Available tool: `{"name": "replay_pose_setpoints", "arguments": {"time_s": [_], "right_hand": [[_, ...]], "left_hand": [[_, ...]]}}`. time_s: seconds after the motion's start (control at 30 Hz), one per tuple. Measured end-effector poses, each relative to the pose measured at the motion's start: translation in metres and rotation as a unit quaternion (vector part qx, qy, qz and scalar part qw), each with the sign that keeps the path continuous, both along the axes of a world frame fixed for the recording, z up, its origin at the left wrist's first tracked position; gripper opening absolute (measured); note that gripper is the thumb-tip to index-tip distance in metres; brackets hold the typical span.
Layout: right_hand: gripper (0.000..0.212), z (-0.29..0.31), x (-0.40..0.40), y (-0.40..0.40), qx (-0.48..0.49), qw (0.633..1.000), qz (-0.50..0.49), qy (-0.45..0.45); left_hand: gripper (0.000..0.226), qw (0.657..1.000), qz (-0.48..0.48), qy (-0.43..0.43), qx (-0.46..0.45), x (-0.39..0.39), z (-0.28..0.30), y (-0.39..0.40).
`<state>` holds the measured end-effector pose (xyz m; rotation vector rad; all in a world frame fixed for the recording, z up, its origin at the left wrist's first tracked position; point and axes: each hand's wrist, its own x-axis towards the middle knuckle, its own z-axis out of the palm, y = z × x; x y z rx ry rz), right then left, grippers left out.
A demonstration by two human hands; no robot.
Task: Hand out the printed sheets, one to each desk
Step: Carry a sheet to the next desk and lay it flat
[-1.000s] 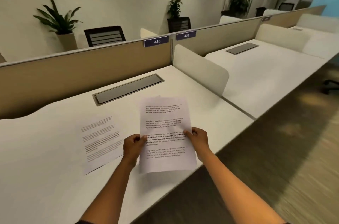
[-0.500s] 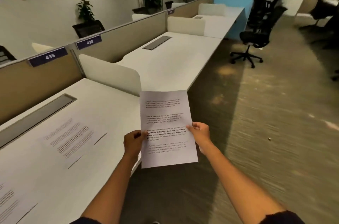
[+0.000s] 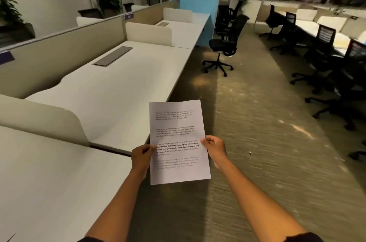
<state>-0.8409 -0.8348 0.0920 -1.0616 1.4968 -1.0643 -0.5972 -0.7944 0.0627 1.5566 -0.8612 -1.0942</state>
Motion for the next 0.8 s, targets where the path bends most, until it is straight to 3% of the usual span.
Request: {"name": "replay_pose_setpoints", "arguments": {"time_s": [0.33,0.8], "right_hand": [[0.011,-0.016,-0.011,-0.148,0.005,0.999,-0.041,0.01],[0.008,-0.036,-0.06,-0.401,0.014,0.999,-0.007,-0.037]], "left_hand": [[0.015,0.996,-0.057,-0.067,0.009,-0.002,-0.003,-0.161],[0.02,0.992,-0.019,-0.118,0.043,-0.05,-0.002,-0.398]]}}
